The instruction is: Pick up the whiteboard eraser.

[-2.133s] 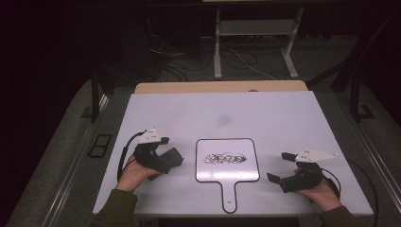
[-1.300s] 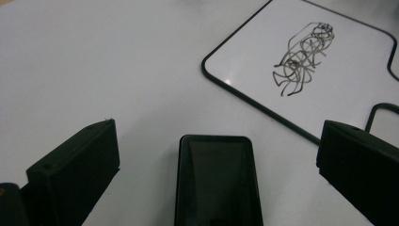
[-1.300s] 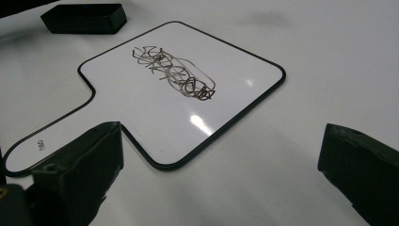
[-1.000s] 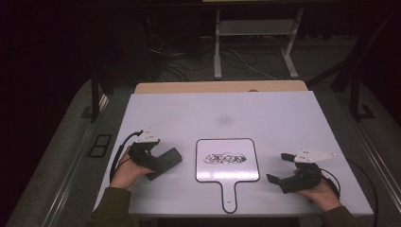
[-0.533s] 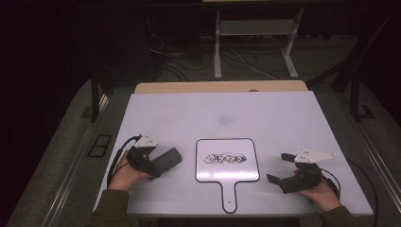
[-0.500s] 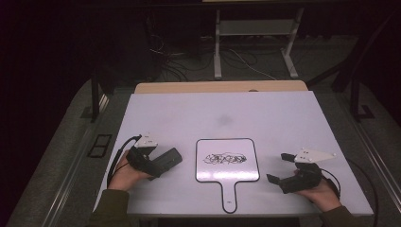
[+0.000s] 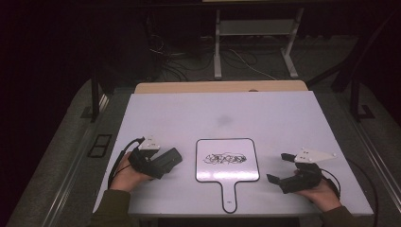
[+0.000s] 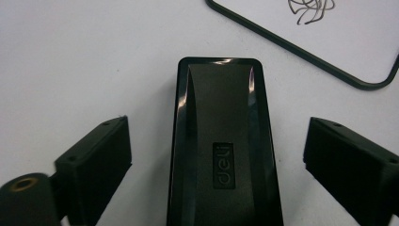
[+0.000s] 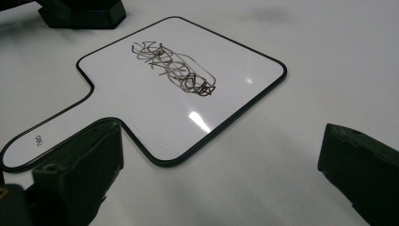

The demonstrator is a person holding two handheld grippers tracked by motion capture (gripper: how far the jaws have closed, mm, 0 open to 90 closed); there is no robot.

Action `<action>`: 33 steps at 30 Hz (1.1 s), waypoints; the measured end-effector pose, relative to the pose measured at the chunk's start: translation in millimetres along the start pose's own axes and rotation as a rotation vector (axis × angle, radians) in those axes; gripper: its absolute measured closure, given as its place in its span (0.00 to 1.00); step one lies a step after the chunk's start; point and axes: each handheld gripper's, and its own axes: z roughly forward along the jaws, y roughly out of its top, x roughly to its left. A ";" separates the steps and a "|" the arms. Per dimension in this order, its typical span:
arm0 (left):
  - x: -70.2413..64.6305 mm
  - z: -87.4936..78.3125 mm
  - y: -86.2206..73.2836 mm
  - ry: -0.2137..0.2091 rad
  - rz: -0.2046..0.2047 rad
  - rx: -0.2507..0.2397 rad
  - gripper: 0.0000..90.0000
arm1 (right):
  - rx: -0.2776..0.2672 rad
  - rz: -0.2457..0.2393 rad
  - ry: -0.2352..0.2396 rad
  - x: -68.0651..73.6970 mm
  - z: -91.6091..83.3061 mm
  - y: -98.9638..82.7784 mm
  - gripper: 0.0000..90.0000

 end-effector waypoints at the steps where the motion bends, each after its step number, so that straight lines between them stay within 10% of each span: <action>1: -0.2 0.0 0.1 -0.001 0.001 0.004 0.14 | 0.000 0.000 0.000 0.0 0.0 0.0 0.00; 33: -2.0 9.4 -1.7 0.008 0.042 0.087 0.37 | 0.007 -0.003 0.004 0.6 1.0 -0.2 0.00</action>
